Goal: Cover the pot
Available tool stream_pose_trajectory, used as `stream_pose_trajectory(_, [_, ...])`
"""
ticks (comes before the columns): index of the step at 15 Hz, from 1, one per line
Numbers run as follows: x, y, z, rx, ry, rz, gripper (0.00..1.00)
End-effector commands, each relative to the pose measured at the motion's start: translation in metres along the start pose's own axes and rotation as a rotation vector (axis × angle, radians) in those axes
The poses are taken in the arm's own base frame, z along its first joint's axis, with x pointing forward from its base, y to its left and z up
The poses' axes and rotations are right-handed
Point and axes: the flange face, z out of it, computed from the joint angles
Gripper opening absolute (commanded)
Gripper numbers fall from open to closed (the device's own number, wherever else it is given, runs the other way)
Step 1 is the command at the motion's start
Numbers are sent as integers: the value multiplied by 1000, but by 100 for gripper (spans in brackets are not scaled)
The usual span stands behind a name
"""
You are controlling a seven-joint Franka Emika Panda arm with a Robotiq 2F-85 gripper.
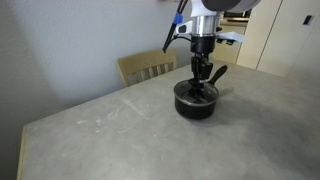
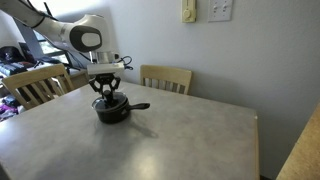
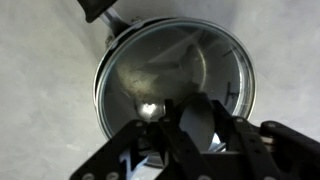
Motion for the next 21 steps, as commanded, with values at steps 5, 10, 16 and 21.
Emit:
stream_pose_trajectory(5, [7, 13, 4, -30, -3, 15, 14])
stream_pose_trajectory(10, [6, 17, -8, 11, 39, 47, 14])
stream_pose_trajectory(16, [7, 21, -27, 29, 102, 84, 14])
stream_pose_trajectory(21, [2, 22, -31, 25, 114, 110, 14])
